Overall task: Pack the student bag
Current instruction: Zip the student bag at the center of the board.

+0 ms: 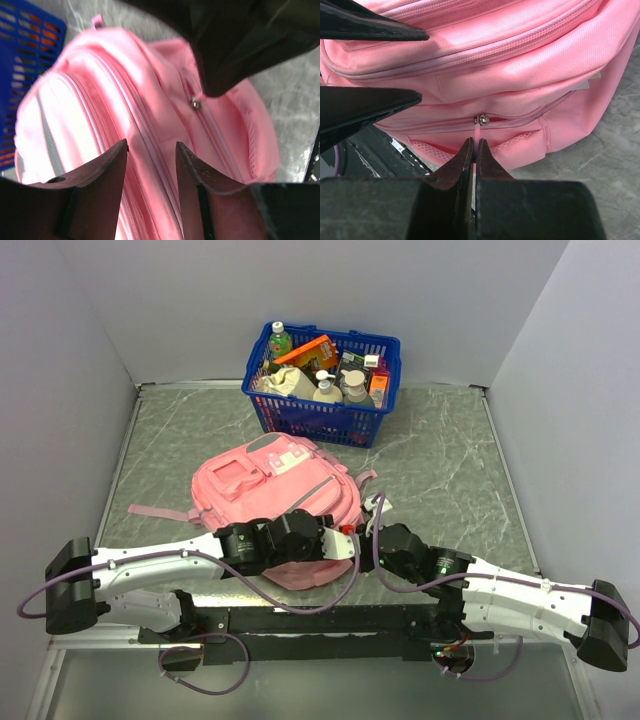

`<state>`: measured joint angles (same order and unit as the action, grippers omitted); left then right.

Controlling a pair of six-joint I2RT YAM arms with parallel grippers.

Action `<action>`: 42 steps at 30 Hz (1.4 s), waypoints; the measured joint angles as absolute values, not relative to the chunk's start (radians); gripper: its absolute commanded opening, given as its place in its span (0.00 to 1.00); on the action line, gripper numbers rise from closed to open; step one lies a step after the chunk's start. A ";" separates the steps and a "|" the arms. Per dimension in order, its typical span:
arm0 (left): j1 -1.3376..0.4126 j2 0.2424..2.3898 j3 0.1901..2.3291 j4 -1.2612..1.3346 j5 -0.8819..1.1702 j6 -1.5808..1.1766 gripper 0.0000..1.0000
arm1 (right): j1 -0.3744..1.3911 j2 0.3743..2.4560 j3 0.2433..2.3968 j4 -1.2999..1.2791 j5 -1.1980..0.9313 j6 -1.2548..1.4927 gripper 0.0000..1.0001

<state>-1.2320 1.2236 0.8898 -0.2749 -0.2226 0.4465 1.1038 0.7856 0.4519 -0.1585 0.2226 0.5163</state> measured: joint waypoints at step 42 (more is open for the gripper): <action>-1.118 1.097 0.888 -0.545 0.076 0.594 0.01 | 1.123 0.748 0.460 -0.276 0.277 0.573 0.00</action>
<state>-1.1179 1.0969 0.8875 -0.5446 0.0757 0.5941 1.1233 0.7483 0.4603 -0.2764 0.2771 0.5732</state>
